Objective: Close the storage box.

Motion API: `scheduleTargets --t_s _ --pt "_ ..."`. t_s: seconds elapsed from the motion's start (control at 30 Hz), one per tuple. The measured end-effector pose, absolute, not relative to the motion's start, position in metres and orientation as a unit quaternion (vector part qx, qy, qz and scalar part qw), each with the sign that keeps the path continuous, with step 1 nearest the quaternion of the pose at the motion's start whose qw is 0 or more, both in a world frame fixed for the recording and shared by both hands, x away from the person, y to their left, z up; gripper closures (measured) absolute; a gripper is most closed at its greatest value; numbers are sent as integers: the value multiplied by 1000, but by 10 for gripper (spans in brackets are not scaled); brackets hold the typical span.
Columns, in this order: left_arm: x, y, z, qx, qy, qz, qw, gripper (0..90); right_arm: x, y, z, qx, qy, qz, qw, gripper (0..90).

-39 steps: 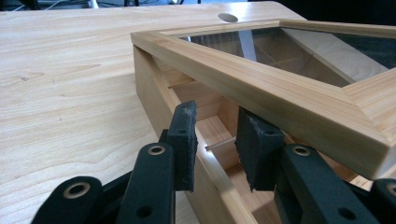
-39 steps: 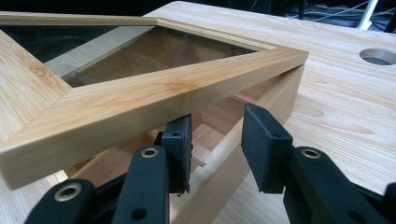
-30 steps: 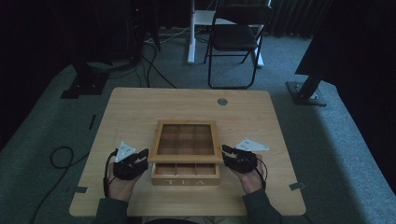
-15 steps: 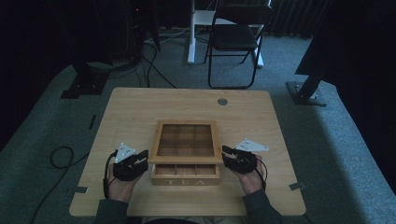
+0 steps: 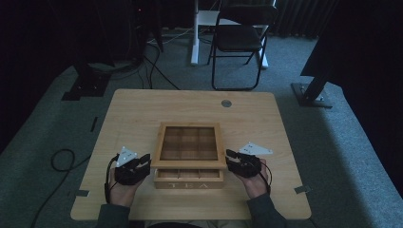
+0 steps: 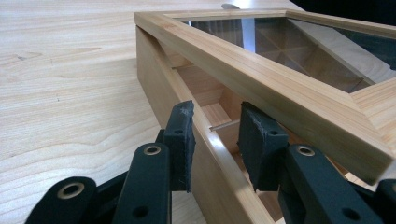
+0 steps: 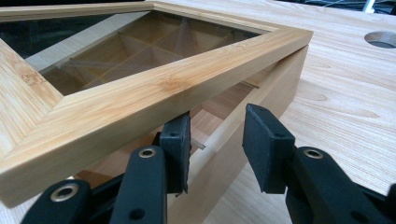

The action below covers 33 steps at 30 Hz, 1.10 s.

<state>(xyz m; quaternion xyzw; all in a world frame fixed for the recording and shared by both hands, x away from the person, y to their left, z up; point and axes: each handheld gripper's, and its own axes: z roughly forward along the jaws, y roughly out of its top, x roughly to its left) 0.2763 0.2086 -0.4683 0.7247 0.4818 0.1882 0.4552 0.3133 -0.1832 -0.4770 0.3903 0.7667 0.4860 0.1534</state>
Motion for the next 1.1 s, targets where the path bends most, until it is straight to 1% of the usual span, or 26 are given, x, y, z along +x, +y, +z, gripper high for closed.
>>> scheduleTargets --t_s 0.37,0.7,0.9,1.1 --pt "275 208 -471 728 482 185 451 659 312 -182 -480 395 769 482 147 626" --pt "274 209 -473 729 481 183 452 645 309 -181 -482 389 770 485 140 614" --pt "272 210 -474 730 481 183 451 623 304 -179 -481 380 778 477 153 606" --pt "270 211 -476 730 482 182 448 610 302 -180 -483 380 779 475 151 597"
